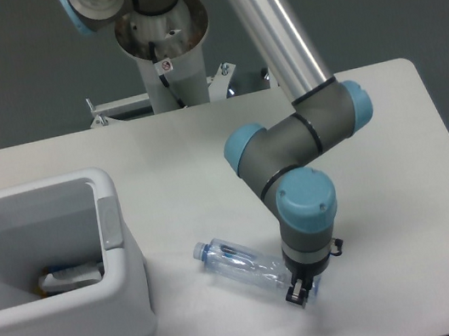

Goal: Place the trash in the trash can
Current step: 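Push the bottle's bottom end with the gripper, rotating the bottle, then grasp the bottle around its middle and lift it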

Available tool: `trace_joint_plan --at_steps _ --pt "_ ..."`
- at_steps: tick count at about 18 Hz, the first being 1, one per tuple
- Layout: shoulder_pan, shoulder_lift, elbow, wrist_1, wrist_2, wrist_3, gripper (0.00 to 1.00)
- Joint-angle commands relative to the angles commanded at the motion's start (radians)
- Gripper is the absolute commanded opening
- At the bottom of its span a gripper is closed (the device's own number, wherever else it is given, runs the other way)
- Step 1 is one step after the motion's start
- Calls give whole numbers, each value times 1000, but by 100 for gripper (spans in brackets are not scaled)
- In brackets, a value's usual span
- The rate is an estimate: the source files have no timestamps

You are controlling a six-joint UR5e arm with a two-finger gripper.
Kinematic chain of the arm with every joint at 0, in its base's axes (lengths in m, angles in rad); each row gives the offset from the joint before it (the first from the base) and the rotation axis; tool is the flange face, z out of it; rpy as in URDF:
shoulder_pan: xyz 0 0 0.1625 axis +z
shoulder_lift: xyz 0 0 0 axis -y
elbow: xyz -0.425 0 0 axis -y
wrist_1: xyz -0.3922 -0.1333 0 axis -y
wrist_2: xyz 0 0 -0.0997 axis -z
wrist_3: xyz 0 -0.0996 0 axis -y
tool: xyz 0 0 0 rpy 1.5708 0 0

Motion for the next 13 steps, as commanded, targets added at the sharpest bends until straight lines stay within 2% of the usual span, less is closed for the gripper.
trace_joint_plan --at_steps 4,6,9,10,11,13 --pt "26 66 92 12 0 44 59" --pt "26 104 133 40 -3 90 59" --pt "23 182 134 170 -31 138 59" --pt "22 212 134 243 -111 158 59" --pt "20 226 132 291 -183 188 59" --pt "5 256 131 317 -254 262 57"
